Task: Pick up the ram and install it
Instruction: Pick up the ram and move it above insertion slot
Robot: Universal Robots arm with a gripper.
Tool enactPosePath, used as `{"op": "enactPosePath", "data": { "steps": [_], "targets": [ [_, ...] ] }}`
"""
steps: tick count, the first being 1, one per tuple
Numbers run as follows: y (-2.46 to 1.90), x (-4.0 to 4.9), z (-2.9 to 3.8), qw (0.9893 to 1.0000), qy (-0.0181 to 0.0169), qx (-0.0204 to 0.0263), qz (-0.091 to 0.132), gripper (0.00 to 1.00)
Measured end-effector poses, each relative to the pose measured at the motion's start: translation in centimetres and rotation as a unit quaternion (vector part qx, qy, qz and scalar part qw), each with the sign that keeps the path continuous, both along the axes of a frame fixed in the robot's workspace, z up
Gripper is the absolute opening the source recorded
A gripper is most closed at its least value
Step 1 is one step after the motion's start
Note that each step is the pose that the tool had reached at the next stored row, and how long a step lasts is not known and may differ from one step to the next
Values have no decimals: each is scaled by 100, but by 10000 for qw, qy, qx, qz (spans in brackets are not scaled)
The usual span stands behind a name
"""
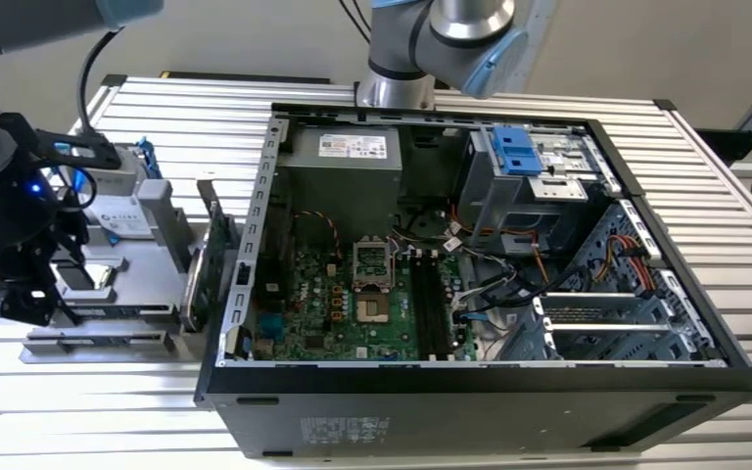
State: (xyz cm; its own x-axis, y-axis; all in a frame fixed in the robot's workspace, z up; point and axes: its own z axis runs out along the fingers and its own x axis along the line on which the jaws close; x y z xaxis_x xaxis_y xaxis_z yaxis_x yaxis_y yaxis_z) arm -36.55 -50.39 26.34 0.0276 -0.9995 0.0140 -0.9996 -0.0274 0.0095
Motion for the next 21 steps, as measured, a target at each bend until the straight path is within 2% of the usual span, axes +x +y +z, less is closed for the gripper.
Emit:
{"op": "enactPosePath", "data": {
  "steps": [13, 21],
  "targets": [
    [-7, 0, -92, 10000, 0, -17, 2, 100],
    [-7, -2, -153, 10000, 0, -44, 2, 100]
  ]
}}
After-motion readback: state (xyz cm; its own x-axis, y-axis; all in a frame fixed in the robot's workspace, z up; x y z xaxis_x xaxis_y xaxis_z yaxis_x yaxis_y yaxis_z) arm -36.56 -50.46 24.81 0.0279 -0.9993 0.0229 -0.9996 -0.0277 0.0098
